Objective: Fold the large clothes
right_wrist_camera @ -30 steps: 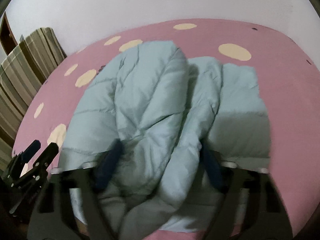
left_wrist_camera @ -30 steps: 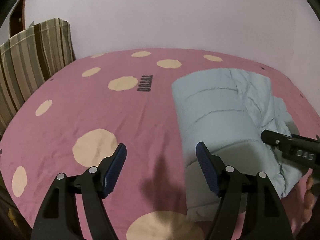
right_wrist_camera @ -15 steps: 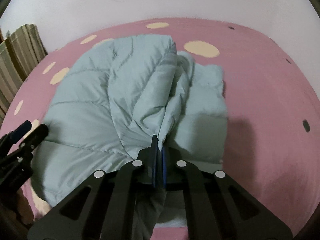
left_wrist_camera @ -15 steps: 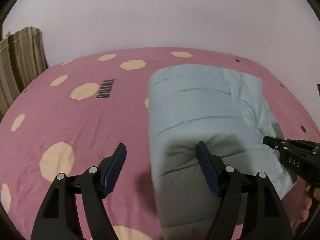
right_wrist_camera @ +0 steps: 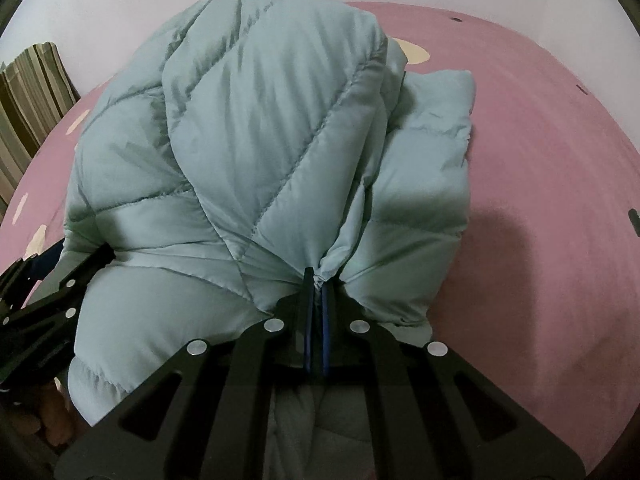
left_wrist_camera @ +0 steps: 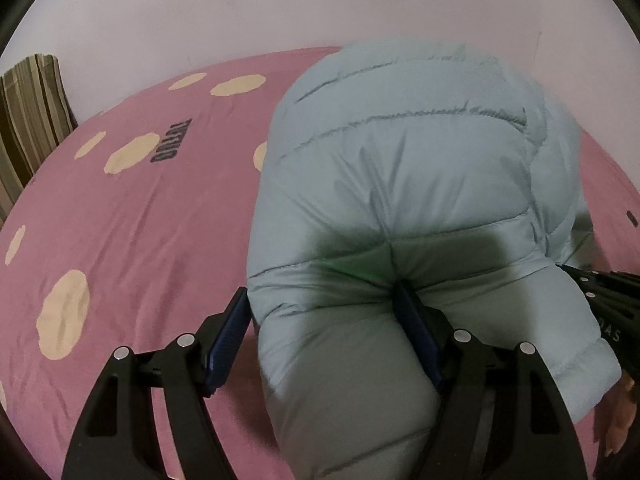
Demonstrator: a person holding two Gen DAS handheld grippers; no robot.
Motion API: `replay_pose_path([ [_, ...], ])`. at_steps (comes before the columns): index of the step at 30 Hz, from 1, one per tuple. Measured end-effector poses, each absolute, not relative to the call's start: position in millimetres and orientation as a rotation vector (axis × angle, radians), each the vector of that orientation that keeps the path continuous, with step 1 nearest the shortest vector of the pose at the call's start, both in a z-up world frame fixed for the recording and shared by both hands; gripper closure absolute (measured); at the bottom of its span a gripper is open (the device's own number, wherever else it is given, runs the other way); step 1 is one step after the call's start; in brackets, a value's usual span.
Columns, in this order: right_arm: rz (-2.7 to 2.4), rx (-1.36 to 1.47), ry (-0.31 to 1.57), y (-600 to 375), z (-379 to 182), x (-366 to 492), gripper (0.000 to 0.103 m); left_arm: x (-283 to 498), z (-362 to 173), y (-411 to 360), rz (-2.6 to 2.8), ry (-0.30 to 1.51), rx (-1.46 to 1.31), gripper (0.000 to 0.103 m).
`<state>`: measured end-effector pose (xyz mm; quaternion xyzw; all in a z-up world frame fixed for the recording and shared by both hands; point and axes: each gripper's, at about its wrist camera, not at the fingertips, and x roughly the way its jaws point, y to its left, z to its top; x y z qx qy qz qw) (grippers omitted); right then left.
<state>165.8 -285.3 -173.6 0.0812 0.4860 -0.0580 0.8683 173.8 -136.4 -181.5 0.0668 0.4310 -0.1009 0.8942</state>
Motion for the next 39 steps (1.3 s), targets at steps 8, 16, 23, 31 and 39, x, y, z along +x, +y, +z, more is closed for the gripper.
replay_pose_path([
  [8, -0.154, 0.161, 0.986, -278, -159, 157, 0.099, 165, -171, -139, -0.194, 0.860, 0.152, 0.031],
  [16, -0.114, 0.079, 0.856, -239, -109, 124, 0.097, 164, -166, -138, -0.187, 0.862, 0.157, 0.031],
  [23, -0.099, 0.060, 0.973, -240, -146, 129, 0.099, 168, -168, -135, -0.200, 0.883, 0.135, 0.031],
  [31, -0.107, 0.073, 0.973, -242, -164, 133, 0.101, 172, -174, -134, -0.203, 0.894, 0.127, 0.031],
  [39, -0.120, 0.048, 0.950, -242, -164, 130, 0.101, 170, -176, -134, -0.198, 0.885, 0.136, 0.031],
])
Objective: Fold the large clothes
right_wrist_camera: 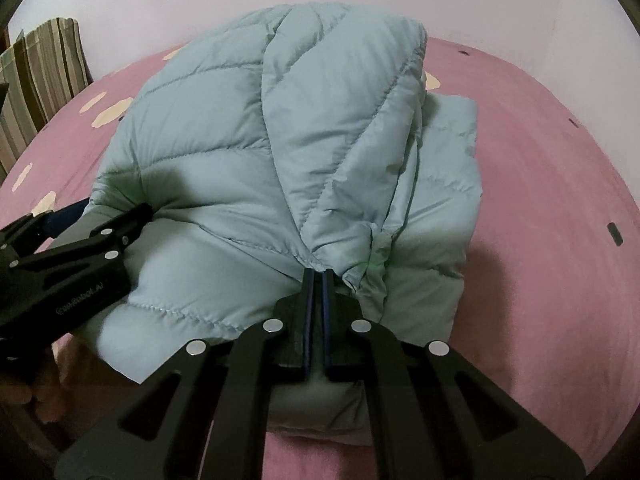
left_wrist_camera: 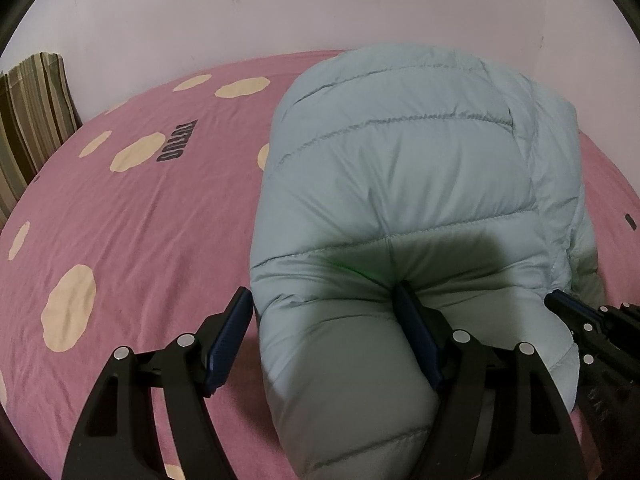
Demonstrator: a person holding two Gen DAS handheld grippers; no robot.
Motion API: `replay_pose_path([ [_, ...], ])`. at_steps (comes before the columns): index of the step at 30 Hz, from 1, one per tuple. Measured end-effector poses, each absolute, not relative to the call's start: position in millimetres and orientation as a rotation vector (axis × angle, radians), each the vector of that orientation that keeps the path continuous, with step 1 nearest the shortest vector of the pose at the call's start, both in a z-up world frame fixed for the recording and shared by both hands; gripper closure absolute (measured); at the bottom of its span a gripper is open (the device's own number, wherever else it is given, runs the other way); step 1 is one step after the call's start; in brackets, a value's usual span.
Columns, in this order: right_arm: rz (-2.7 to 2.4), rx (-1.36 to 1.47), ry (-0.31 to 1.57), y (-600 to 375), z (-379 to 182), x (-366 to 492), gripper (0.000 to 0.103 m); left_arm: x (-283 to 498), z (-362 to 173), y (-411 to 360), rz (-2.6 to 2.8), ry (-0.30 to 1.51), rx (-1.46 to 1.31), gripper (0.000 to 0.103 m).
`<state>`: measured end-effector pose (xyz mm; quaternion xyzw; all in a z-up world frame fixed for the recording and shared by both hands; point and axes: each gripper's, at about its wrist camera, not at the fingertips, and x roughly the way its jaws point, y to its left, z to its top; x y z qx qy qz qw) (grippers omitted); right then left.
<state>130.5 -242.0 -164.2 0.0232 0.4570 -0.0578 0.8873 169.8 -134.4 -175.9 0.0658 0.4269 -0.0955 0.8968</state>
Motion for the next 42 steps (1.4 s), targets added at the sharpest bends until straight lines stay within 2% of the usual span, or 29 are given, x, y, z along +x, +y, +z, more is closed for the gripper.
replay_pose_path([
  [16, -0.132, 0.026, 0.950, -233, -151, 129, 0.099, 166, -159, -136, -0.198, 0.897, 0.154, 0.032],
  [19, -0.130, 0.036, 0.953, -232, -141, 128, 0.096, 166, -149, -132, -0.207, 0.908, 0.136, 0.032],
  [21, -0.127, 0.042, 0.942, -233, -129, 127, 0.085, 168, -140, -126, -0.206, 0.902, 0.110, 0.032],
  [23, -0.134, 0.037, 0.912, -233, -114, 128, 0.080, 173, -128, -119, -0.198, 0.882, 0.094, 0.032],
  [31, -0.115, 0.020, 0.810, -225, -69, 177, 0.080, 216, -109, -115, -0.139, 0.840, 0.114, 0.032],
  [42, -0.171, 0.027, 0.911, -256, -105, 237, 0.081, 254, -121, -150, -0.165, 0.870, 0.150, 0.032],
])
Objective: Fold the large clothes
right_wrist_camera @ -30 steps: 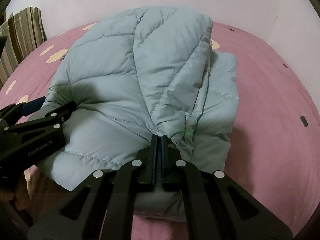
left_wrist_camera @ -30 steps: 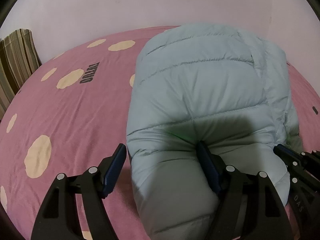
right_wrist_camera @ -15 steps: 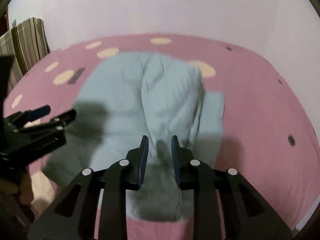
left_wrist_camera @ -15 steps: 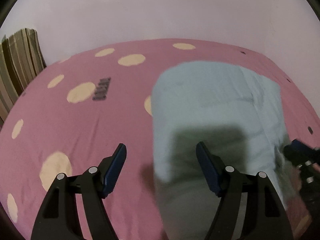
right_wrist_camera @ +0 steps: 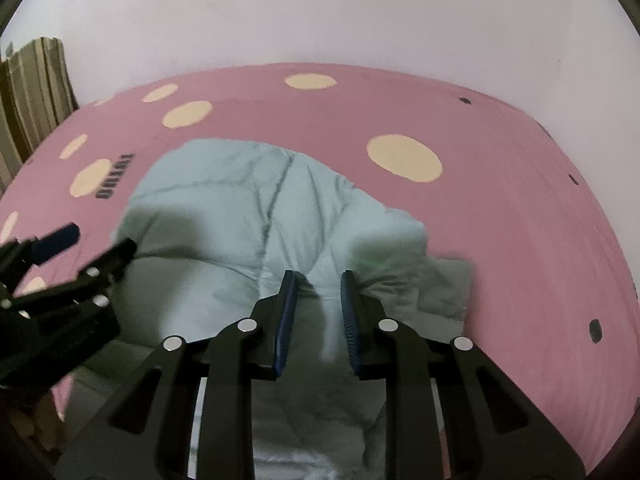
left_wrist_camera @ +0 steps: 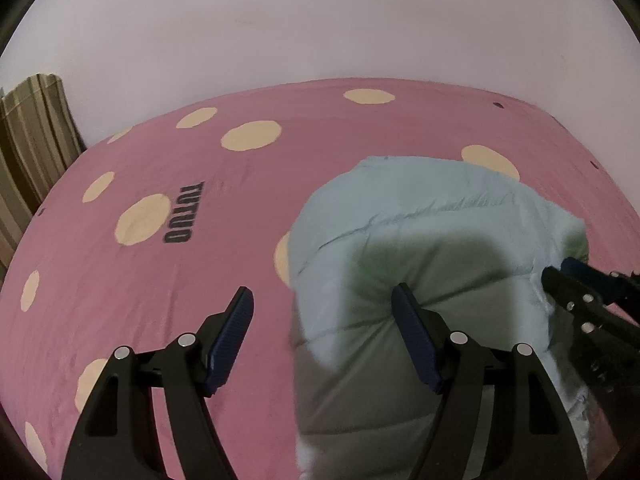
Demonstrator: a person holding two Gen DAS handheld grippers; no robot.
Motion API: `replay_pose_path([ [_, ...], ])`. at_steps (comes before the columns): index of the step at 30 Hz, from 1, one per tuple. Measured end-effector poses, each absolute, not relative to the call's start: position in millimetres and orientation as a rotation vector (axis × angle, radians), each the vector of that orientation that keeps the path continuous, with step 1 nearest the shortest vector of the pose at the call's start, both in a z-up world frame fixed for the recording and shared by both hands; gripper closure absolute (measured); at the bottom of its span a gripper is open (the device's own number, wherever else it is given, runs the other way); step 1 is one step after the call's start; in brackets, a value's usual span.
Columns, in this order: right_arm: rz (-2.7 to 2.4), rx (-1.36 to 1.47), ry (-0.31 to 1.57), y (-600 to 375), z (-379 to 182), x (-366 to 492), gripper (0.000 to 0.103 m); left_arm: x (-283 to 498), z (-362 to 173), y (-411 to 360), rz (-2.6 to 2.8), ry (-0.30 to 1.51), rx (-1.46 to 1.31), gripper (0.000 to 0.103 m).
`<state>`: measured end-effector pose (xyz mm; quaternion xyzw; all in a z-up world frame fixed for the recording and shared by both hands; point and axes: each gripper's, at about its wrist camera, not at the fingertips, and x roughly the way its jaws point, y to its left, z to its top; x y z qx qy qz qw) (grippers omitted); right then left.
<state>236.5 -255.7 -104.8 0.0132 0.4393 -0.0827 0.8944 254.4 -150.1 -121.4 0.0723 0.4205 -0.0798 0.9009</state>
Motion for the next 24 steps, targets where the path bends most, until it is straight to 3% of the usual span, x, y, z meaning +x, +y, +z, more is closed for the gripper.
replay_pose_path([
  [10, -0.206, 0.063, 0.975, -289, -157, 244, 0.081, 265, -159, -194, -0.193, 0.924, 0.246, 0.034],
  [24, -0.204, 0.113, 0.940, -299, -179, 247, 0.082, 275, -188, -199, -0.193, 0.936, 0.233, 0.032],
])
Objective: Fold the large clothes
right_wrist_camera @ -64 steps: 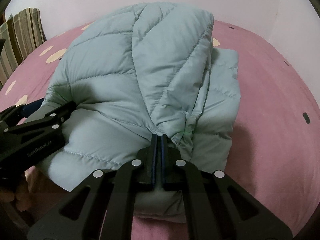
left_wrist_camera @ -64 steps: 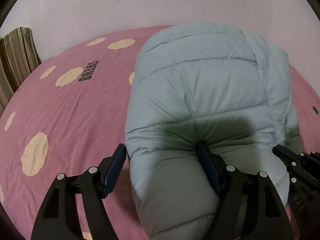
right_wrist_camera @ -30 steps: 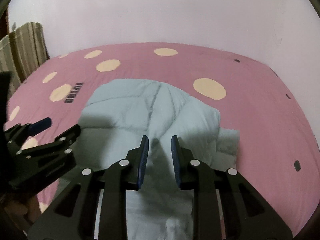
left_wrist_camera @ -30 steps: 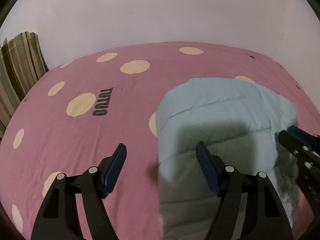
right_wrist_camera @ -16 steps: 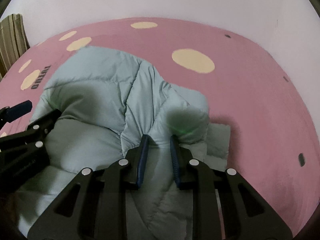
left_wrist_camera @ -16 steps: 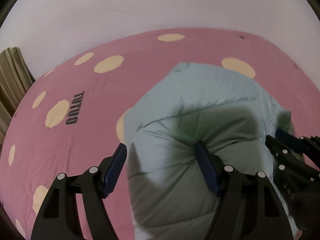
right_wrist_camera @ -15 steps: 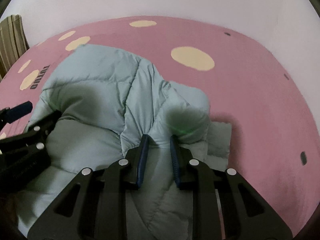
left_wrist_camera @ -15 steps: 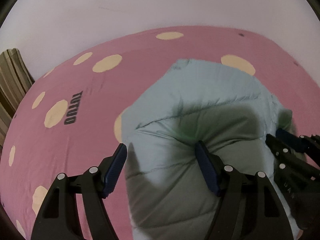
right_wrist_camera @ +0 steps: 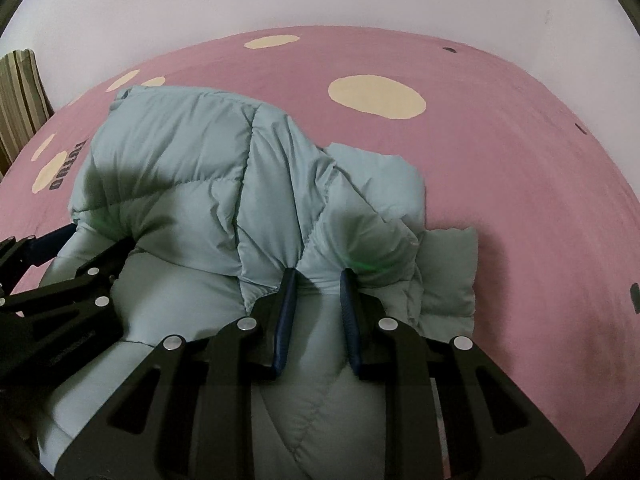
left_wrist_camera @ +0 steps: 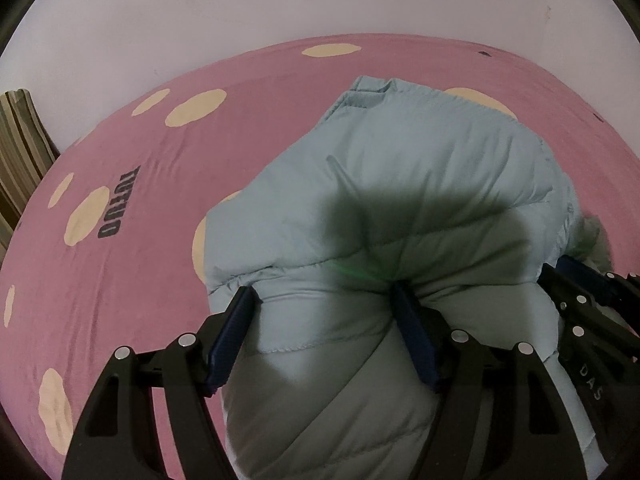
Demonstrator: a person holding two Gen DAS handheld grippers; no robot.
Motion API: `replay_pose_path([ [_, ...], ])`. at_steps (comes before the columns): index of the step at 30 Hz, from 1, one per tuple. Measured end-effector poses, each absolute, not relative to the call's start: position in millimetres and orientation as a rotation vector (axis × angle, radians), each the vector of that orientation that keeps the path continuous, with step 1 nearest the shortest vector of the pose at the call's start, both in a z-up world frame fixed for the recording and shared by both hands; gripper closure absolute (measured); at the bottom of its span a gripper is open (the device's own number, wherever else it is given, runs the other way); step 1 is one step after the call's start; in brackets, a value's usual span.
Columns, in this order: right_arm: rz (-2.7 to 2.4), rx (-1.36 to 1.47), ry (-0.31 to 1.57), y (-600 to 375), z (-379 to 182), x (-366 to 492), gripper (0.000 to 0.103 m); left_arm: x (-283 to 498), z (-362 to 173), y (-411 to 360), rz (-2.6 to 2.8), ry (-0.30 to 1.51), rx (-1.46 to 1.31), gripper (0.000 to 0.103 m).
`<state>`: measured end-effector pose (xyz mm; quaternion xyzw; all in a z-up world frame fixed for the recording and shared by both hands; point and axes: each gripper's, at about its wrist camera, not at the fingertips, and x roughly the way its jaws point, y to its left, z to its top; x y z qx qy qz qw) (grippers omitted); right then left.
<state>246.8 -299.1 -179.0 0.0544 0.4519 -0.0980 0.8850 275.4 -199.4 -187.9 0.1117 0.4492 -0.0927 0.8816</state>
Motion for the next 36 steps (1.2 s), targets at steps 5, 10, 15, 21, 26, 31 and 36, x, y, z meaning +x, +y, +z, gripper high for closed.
replay_pose_path([
  [5, -0.204, 0.113, 0.917, -298, -180, 243, 0.082, 270, -191, -202, -0.175, 0.891, 0.245, 0.032],
  [10, -0.205, 0.114, 0.909, -299, -180, 243, 0.082, 269, -193, -201, -0.174, 0.880, 0.237, 0.032],
  [15, -0.209, 0.107, 0.905, -298, -180, 242, 0.082, 268, -194, -200, -0.179, 0.878, 0.223, 0.031],
  [21, -0.222, 0.087, 0.904, -296, -179, 242, 0.082, 270, -193, -199, -0.180, 0.882, 0.222, 0.031],
  [26, -0.236, 0.062, 0.903, -291, -179, 242, 0.082, 271, -192, -198, -0.181, 0.883, 0.218, 0.031],
  [31, -0.237, 0.055, 0.897, -292, -178, 242, 0.080, 271, -188, -197, -0.180, 0.885, 0.219, 0.031],
  [36, -0.232, 0.066, 0.886, -293, -176, 239, 0.079, 271, -183, -194, -0.162, 0.893, 0.208, 0.026],
])
